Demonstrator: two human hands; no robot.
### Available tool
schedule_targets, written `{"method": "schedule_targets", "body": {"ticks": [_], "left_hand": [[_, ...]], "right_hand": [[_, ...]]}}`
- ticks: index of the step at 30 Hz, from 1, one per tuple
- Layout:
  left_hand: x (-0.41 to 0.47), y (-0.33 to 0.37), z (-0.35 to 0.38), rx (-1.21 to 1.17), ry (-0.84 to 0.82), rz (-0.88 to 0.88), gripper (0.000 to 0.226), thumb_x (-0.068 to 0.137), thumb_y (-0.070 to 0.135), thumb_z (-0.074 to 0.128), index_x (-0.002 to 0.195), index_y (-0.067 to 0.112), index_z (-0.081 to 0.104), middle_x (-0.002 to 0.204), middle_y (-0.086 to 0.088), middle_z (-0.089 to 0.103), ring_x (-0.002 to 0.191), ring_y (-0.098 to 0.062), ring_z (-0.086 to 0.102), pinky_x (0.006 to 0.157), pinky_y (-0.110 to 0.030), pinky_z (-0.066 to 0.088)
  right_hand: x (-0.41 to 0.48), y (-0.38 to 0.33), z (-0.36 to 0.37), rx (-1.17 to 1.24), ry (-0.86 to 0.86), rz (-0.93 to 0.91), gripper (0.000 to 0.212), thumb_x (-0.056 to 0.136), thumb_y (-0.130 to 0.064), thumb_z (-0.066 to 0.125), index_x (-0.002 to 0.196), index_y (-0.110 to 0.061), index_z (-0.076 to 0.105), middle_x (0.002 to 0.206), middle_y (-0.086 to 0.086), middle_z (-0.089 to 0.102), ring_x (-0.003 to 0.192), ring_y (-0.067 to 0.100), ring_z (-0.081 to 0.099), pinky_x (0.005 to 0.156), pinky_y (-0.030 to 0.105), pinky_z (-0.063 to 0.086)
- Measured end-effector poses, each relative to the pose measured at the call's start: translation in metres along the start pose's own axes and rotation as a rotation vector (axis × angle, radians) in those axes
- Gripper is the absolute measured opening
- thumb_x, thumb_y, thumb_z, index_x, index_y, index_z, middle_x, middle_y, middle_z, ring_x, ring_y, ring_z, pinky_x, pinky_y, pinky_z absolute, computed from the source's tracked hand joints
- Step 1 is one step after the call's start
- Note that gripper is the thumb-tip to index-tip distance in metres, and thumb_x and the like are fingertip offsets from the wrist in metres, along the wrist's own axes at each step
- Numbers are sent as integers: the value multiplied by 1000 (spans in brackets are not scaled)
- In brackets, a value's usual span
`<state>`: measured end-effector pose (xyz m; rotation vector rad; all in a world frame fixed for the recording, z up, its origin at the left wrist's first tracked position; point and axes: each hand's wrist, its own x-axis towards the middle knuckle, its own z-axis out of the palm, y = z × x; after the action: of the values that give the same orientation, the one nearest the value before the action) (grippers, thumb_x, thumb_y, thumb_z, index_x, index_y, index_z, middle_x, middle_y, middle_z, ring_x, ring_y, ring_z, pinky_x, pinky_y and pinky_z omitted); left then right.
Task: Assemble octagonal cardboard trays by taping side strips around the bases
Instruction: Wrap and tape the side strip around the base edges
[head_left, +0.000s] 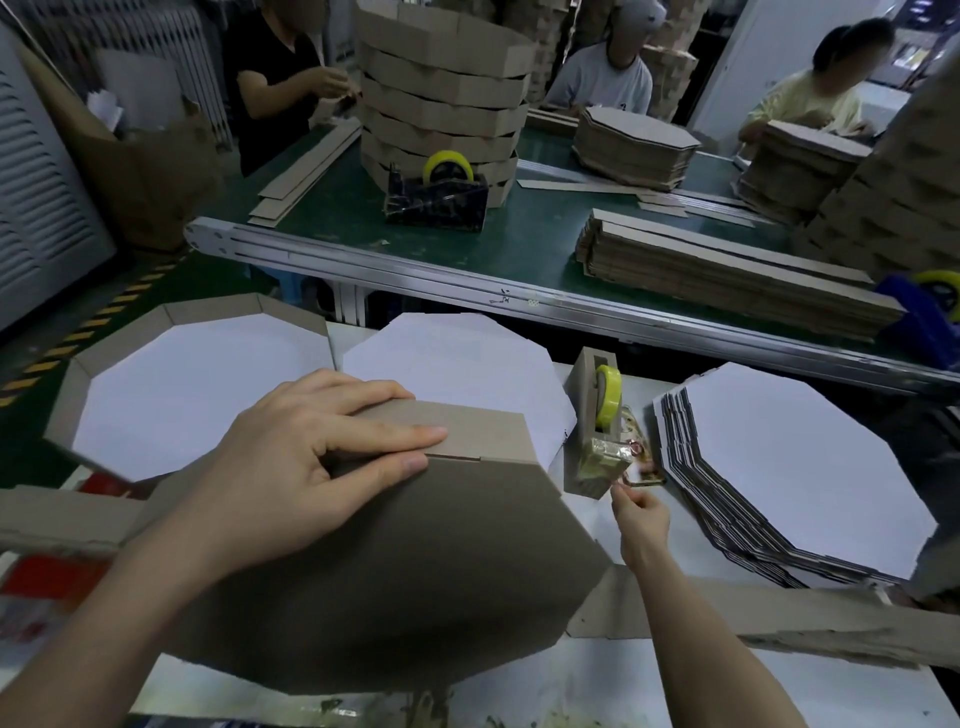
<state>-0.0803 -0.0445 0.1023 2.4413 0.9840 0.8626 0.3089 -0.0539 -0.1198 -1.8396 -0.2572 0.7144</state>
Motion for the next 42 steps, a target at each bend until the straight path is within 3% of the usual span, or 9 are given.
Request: {"method": "schedule_targets", "body": {"ticks": [5, 11, 13, 16, 21, 23, 29, 37, 42], "left_hand": [[-1, 0, 0, -4, 23, -7, 25, 82, 64, 47, 103, 66, 59, 118, 38, 48, 110, 1, 50, 85, -38, 49], [-18, -8, -4, -10, 48, -24, 27, 84, 64, 45, 108, 67, 57, 125, 25, 56, 114, -3, 49, 88, -37, 46], [-25, -11, -8, -3, 55, -33, 27, 84, 63, 44, 109, 66, 56, 127, 25, 54, 115, -4, 48, 89, -33, 43], [-34, -11, -12, 17, 54, -26, 33, 85, 61, 41, 115, 59, 56, 128, 20, 55, 116, -8, 48, 91, -34, 41], [-45, 3, -17, 80, 36, 9, 33, 88, 55, 47, 120, 51, 54, 130, 4, 61, 115, -18, 51, 90, -36, 41], [-47, 4, -21, 115, 26, 17, 34, 89, 50, 47, 122, 48, 51, 131, 1, 61, 116, -21, 52, 89, -38, 43], [-51, 8, -25, 142, 67, 59, 48, 90, 57, 38, 123, 35, 65, 123, 0, 65, 111, -23, 53, 87, -35, 40], [-51, 5, -15, 39, 93, 36, 55, 87, 41, 67, 124, 13, 37, 130, 3, 53, 112, -14, 45, 87, -24, 29], [-54, 6, -18, 54, 73, 75, 55, 88, 35, 68, 125, 26, 28, 128, -2, 58, 110, -23, 50, 88, -29, 32]], "right_hand": [[-24, -25, 11, -230, -299, -27, 12, 91, -14, 69, 89, -2, 70, 93, 18, 72, 83, 23, 65, 82, 40, 56], [-80, -105, 42, -345, -414, -223, 15, 93, -10, 66, 105, -4, 72, 82, 8, 73, 49, 11, 50, 43, 18, 44], [-105, -130, 52, -411, -443, -334, 25, 92, -13, 67, 118, -11, 70, 79, 2, 74, 42, 7, 42, 40, 16, 38], [-147, -163, 60, -347, -547, -324, 77, 89, -11, 73, 151, -28, 31, 81, 5, 76, 39, 7, 36, 38, 17, 34], [-227, -199, 57, -122, -593, -425, 21, 87, -3, 67, 102, -15, 73, 98, 11, 76, 38, 9, 38, 39, 17, 32], [-256, -205, 50, -9, -664, -392, 21, 90, 2, 56, 89, -8, 75, 98, 11, 76, 38, 7, 35, 39, 18, 31], [-319, -201, 25, 119, -841, -227, 24, 92, 6, 48, 96, 6, 72, 105, 15, 74, 36, 4, 28, 35, 14, 24], [-346, -167, 9, 157, -804, -114, 23, 88, 6, 47, 93, 4, 70, 108, 21, 70, 32, 2, 26, 35, 12, 18], [-346, -156, 3, 222, -806, -18, 31, 92, 8, 36, 99, 5, 66, 100, 17, 70, 30, 2, 27, 32, 10, 20]]}}
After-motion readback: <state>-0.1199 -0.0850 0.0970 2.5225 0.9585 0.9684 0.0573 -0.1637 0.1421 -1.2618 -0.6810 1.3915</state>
